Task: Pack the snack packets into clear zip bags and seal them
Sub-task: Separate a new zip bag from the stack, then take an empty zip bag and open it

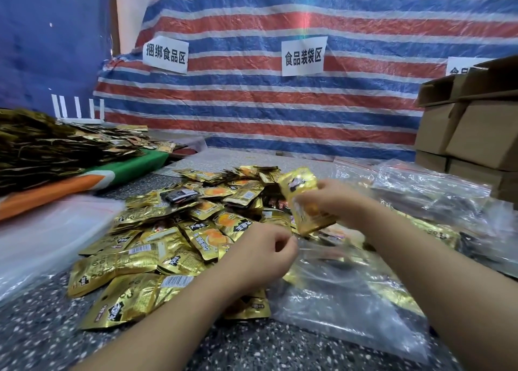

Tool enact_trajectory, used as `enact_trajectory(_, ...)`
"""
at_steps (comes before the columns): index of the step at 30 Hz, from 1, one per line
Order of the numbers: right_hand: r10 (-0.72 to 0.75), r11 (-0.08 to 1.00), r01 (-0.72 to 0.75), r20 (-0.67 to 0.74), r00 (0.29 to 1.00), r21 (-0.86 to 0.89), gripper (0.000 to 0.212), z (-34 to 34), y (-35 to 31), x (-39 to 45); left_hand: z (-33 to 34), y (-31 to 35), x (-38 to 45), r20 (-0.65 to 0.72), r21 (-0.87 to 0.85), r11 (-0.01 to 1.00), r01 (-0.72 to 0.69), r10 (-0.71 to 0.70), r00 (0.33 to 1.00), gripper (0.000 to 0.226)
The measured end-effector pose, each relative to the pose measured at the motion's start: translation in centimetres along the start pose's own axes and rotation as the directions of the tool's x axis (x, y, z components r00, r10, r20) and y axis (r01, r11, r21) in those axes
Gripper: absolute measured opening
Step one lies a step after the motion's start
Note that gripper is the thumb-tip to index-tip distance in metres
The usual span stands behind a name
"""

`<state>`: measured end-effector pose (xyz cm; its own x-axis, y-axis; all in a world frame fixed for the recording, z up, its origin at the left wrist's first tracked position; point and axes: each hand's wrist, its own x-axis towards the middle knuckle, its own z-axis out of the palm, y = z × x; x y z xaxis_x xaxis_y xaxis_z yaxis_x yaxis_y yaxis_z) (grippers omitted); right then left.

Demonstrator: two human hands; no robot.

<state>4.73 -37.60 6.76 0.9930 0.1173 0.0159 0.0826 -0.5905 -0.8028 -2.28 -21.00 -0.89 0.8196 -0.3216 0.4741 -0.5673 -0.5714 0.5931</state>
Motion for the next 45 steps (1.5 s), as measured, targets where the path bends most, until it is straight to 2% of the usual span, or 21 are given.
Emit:
enact_trajectory(2, -0.024, 0.948, 0.041, -0.057, 0.998, 0.315, 0.019, -2.1, 0.2, -1.3, -0.1, 0.0, 0.1, -0.002, -0.012, 1.000, -0.005, 0.005, 1.000, 0.045)
enact_trajectory(4, -0.079, 0.810, 0.112, -0.083, 0.993, 0.575, 0.015, -3.5, 0.5, -3.1, -0.2, 0.0, 0.1, -0.009, -0.009, 1.000, -0.008, 0.008, 1.000, 0.046)
enact_trajectory(6, -0.172, 0.677, 0.208, -0.123, 0.977, 0.706, 0.021, -4.2, 1.1, -5.3, -0.2, 0.0, 0.2, -0.018, -0.021, 1.000, 0.001, -0.001, 1.000, 0.046)
enact_trajectory(8, -0.237, 0.633, 0.295, -0.184, 0.954, 0.716, 0.027, -4.1, 1.9, -7.2, -0.3, 0.1, 0.2, -0.026, -0.041, 0.999, 0.009, -0.010, 1.000, 0.047)
enact_trajectory(12, -0.266, 0.731, 0.431, -0.361, 0.894, 0.530, 0.033, -2.5, 3.5, -9.2, -0.3, 0.4, 0.2, -0.047, -0.089, 0.996, 0.014, -0.019, 0.999, 0.047)
enact_trajectory(16, -0.326, 0.760, 0.484, -0.390, 0.861, 0.433, 0.034, -1.1, 4.2, -10.0, -0.3, 0.4, 0.1, -0.053, -0.100, 0.995, 0.025, -0.030, 0.998, 0.047)
enact_trajectory(19, -0.443, 0.795, 0.530, -0.314, 0.839, 0.295, 0.025, -1.1, 4.2, -10.4, -0.3, 0.7, 0.1, -0.054, -0.103, 0.994, 0.025, -0.031, 0.998, 0.045)
enact_trajectory(21, -0.495, 0.850, 0.520, -0.215, 0.842, 0.079, 0.027, -1.4, 4.4, -10.6, -0.5, 0.8, 0.1, -0.085, -0.118, 0.993, 0.020, -0.030, 0.996, 0.045)
enact_trajectory(23, -0.498, 0.864, 0.479, -0.115, 0.860, -0.158, 0.026, -1.8, 4.7, -10.8, -0.7, 0.8, 0.2, -0.134, -0.120, 0.993, 0.003, -0.019, 0.991, 0.046)
enact_trajectory(25, -0.487, 0.846, 0.464, -0.026, 0.873, -0.262, 0.022, -1.9, 4.9, -10.9, -0.7, 0.7, 0.3, -0.178, -0.138, 0.990, -0.019, -0.006, 0.984, 0.046)
enact_trajectory(27, -0.497, 0.827, 0.479, 0.017, 0.868, -0.295, 0.020, -1.9, 4.7, -10.9, -0.7, 0.8, 0.3, -0.203, -0.189, 0.981, -0.037, -0.002, 0.979, 0.046)
enact_trajectory(30, -0.496, 0.851, 0.478, -0.033, 0.868, -0.217, 0.019, -2.1, 4.5, -10.8, -1.0, 1.1, 0.2, -0.187, -0.329, 0.944, -0.014, -0.050, 0.981, 0.031)
enact_trajectory(32, -0.463, 0.883, 0.450, -0.092, 0.881, -0.133, 0.021, -2.5, 4.6, -10.6, -1.2, 1.2, 0.4, -0.113, -0.413, 0.906, 0.093, -0.152, 0.982, 0.043)
enact_trajectory(34, -0.415, 0.910, 0.409, -0.114, 0.903, -0.072, 0.021, -2.9, 4.9, -10.5, -1.3, 1.2, 0.5, 0.007, -0.394, 0.895, 0.210, -0.226, 0.974, 0.055)
enact_trajectory(36, -0.385, 0.923, 0.382, -0.125, 0.914, -0.052, 0.020, -2.9, 4.9, -10.5, -1.1, 1.2, 0.5, 0.127, -0.356, 0.891, 0.282, -0.252, 0.959, 0.046)
enact_trajectory(38, -0.376, 0.924, 0.364, -0.108, 0.920, -0.114, 0.019, -3.0, 4.9, -10.6, -0.9, 1.4, 0.4, 0.170, -0.404, 0.858, 0.318, -0.271, 0.948, 0.035)
enact_trajectory(43, -0.325, 0.845, 0.361, 0.159, 0.932, -0.395, 0.004, -2.6, 4.4, -11.2, -0.9, 2.1, 0.3, 0.121, -0.491, 0.833, 0.255, -0.224, 0.967, 0.035)
enact_trajectory(45, -0.326, 0.810, 0.382, 0.199, 0.924, -0.445, 0.014, -2.2, 4.3, -11.3, -0.9, 2.3, 0.2, 0.127, -0.477, 0.842, 0.251, -0.217, 0.968, 0.037)
